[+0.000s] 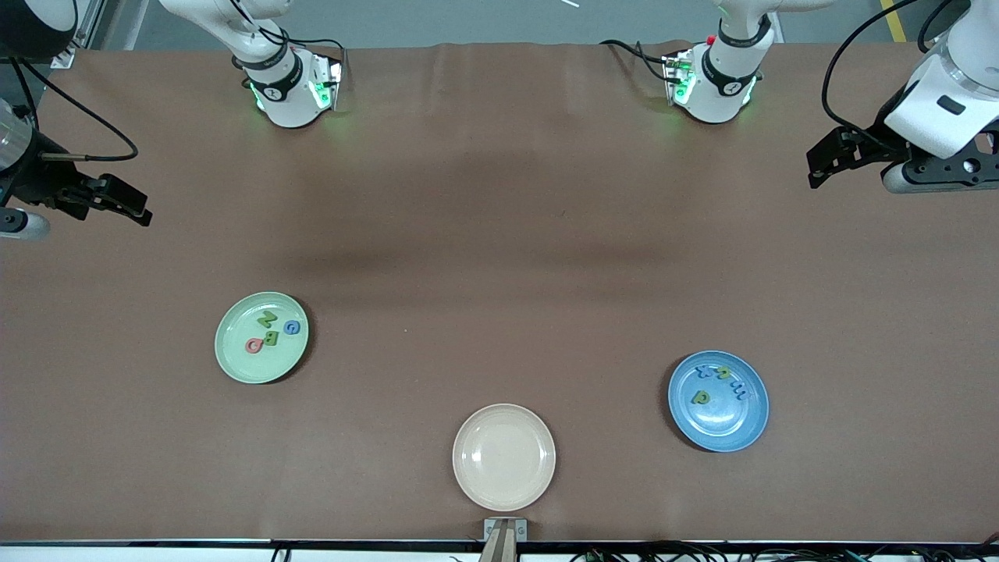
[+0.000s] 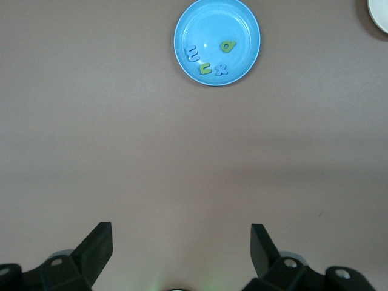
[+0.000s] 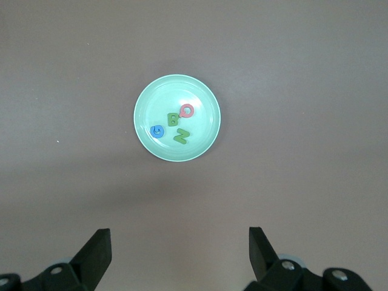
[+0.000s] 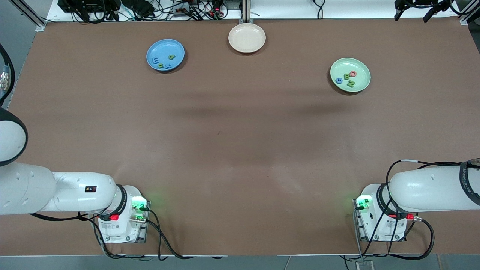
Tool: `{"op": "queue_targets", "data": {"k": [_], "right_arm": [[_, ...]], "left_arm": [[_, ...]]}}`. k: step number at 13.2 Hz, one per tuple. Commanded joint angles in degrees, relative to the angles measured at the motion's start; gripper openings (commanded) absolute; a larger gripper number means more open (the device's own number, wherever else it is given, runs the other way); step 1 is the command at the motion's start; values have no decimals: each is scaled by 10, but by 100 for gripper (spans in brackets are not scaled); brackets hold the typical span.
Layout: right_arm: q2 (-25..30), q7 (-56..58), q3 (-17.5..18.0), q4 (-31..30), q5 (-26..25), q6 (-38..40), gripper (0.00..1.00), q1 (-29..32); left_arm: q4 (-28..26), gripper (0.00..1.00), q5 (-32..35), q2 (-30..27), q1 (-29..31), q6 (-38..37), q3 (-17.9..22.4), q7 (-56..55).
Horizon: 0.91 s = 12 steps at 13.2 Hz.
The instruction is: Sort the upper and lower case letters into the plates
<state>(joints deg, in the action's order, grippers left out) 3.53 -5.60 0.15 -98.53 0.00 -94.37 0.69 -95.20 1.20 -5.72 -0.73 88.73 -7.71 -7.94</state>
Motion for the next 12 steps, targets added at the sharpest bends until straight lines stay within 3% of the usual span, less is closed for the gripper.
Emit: {"op": "queue_targets", "data": {"k": [1,12], "right_arm": [[19,20,-2,-19,7,-9,100,-3],[20,21,-2,-18,9,-12,100,-3]], "left_arm": [[-13,100,-3,-15,-6,10,11,18],[20,100,-3,4,0,7,10,18]]}}
